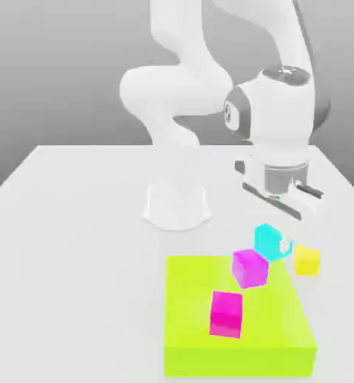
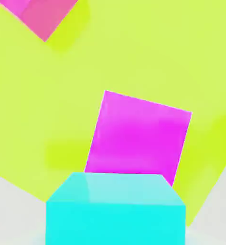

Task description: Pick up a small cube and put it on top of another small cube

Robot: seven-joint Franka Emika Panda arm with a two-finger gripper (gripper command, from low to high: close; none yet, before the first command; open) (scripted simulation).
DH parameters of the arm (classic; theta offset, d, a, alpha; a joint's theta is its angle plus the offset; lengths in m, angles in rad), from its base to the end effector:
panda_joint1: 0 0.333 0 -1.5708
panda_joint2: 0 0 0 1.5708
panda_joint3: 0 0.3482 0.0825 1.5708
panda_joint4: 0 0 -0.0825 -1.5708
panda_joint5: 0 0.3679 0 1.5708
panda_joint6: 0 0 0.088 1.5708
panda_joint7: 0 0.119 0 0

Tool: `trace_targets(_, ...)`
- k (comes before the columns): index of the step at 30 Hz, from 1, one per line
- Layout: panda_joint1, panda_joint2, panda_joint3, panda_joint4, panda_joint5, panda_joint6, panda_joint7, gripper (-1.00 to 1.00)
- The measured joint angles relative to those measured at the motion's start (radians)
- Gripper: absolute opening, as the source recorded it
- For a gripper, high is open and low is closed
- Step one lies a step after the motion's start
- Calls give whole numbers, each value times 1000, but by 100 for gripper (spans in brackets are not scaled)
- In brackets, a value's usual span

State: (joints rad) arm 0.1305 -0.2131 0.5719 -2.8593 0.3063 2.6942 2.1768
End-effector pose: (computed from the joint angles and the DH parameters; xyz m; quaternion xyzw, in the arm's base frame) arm 0.2751 0.2092 0.2809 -0.6376 0.7701 0.0081 0.0165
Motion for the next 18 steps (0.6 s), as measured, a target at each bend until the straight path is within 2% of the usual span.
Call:
trace_targets(4, 105, -6, 118, -4, 19, -11, 98, -100)
trace_targets(7, 115, 16, 162, -5, -4, 10, 144, -100)
trace_targets(13, 58, 92, 202, -5, -114, 83, 222, -100)
trace_targets(18, 8, 166, 211, -4, -259, 142, 322, -100)
